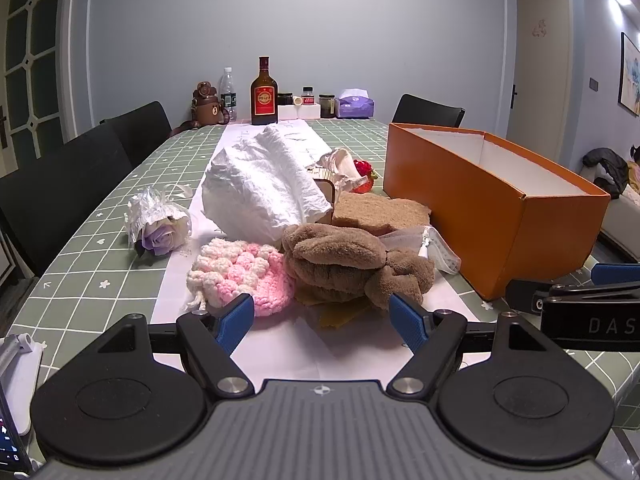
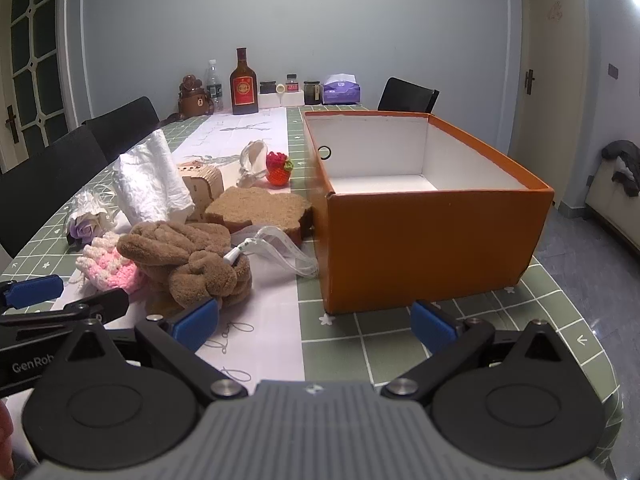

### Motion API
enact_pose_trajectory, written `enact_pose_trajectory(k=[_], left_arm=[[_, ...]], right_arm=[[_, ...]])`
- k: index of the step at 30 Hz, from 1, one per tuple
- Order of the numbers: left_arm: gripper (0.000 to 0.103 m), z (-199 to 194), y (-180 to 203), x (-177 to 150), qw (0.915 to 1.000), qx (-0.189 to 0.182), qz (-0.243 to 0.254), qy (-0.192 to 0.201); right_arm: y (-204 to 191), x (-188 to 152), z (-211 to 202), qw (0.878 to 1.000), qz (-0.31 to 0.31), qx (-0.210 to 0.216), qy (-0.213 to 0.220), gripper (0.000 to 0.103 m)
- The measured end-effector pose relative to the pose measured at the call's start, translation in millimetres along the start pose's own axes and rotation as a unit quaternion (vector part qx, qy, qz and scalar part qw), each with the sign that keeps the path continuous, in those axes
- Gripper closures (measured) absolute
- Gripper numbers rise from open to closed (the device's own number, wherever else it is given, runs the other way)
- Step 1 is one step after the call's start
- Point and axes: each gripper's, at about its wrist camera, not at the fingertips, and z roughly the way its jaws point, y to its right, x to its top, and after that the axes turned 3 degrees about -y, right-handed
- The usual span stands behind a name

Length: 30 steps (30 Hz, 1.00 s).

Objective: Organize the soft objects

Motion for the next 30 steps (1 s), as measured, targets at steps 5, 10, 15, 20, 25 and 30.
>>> enact_pose_trajectory(k=[5,10,15,20,25,30], left_arm=[[0.013,-0.1,0.3,-0.3,1.0000,0.001,-0.001,0.000],[0.013,1.3,-1.6,-3.5,1.0000,0.001,-0.004,-0.006],[0.013,1.3,-1.5,-2.8,1.0000,0.002,-0.004,-0.007],[0.013,2.1,-2.1,-1.9,1.0000,0.002,-0.005,-0.008],[0.013,2.7,-4.3,-2.6,0.9999,0.002,-0.008,-0.010],[0.013,2.2,-4.5,-3.1,0.9999,-0.001,-0.008,-0.010]], right_arm=[[-0.7,0.5,0.3,1.000,-0.002,-0.001,0.000,0.003],[-2.3,1.1,-0.1,1.000,-0.003,0.000,0.002,0.003],[-3.1,1.1,-1.7,1.000,-0.004,0.000,0.005,0.003],[-3.9,1.0,-3.0,1.000,-0.006,0.001,0.008,0.003],[-5.4,0.7,-6.5,1.000,-0.007,0.004,0.013,0.003],[-9.2,1.1,-8.4,1.000,-0.014,0.003,0.017,0.003]])
